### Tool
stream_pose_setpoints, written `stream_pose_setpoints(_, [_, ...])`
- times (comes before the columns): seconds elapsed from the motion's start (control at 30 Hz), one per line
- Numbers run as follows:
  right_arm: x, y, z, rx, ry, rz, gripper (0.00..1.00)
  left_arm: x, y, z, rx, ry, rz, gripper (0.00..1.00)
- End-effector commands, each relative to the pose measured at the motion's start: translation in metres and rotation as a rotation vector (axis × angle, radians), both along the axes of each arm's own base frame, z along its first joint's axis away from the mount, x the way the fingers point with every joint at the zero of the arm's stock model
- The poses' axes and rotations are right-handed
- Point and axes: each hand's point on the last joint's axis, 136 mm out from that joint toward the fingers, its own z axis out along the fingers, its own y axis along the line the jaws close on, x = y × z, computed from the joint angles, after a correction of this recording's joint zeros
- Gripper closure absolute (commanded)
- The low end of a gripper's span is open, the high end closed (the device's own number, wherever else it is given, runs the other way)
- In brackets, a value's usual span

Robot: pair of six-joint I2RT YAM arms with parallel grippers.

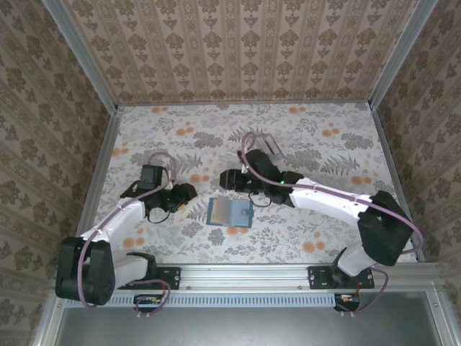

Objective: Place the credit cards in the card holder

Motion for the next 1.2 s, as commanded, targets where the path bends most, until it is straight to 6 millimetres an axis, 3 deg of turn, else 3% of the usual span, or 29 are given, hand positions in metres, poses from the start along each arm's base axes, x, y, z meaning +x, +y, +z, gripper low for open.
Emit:
stream_pose_setpoints(0.0, [0.000, -0.036, -0.019, -0.163, 0.012, -0.063, 0.50, 0.003, -0.015, 0.011, 0.085, -0.074, -0.099, 0.44])
stream_pose_setpoints(0.23, [0.014, -0.102, -0.006, -0.234, -0.041, -0.207, 0.49, -0.014, -0.040, -0.004, 0.238, -0.068, -0.258, 0.43])
stream_pose_setpoints(0.43, [0.052, -0.140, -0.009, -0.401, -0.078, -0.268, 0.48, -0.016, -0.054, -0.012, 0.325, -0.085, -0.340, 0.50])
stream_pose_setpoints(0.57, [0.082, -0.136, -0.013, -0.508, -0.114, -0.165, 0.48, -0.013, -0.044, -0.024, 0.421, -0.051, -0.329, 0.51])
stream_pose_setpoints(0.8, [0.130, -0.150, -0.018, -0.681, -0.090, -0.151, 0.47, -0.017, -0.030, -0.036, 0.488, 0.004, -0.293, 0.51])
stream_pose_setpoints(1.03, [0.157, -0.137, -0.050, -0.703, -0.033, -0.032, 0.46, -0.020, -0.027, -0.033, 0.470, 0.001, -0.272, 0.49])
stream_pose_setpoints(1.17, [0.159, -0.133, -0.070, -0.745, 0.009, 0.031, 0.37, -0.021, -0.023, -0.034, 0.462, 0.016, -0.255, 0.48])
